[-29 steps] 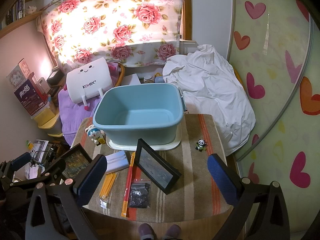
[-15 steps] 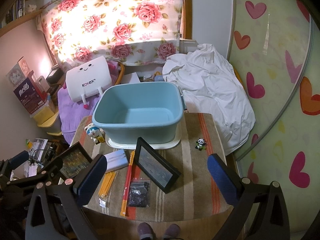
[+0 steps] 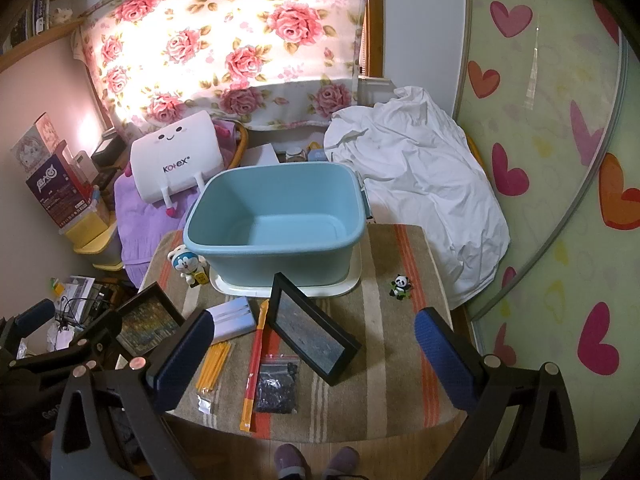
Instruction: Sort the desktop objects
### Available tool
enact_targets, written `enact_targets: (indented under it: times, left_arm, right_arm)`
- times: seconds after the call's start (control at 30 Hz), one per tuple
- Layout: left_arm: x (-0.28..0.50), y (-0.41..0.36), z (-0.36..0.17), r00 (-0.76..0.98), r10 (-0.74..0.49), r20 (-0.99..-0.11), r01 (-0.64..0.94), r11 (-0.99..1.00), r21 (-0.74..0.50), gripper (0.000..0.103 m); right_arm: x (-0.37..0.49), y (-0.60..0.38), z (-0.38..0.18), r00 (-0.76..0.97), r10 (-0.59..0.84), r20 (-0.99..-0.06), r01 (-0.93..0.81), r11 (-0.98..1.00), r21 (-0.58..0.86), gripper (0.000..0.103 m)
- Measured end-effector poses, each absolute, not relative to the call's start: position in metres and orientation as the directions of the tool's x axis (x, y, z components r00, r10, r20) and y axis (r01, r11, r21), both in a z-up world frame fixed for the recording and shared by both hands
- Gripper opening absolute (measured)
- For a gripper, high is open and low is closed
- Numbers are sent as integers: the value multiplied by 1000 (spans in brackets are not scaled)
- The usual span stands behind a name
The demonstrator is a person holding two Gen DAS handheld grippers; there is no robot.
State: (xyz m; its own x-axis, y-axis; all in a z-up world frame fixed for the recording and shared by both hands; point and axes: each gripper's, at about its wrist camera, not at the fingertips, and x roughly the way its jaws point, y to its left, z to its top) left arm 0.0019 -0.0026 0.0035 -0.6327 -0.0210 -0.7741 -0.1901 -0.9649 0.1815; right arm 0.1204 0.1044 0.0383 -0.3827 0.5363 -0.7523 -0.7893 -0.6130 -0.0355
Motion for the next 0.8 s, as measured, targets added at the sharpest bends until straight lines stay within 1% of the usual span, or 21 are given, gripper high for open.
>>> enact_targets:
  times: [0.8]
  left_arm:
    - [5, -4, 5, -626, 0, -780, -206, -964, 165, 103]
  right_arm:
    - [124, 106, 34, -369, 534, -760, -795, -606, -40, 103]
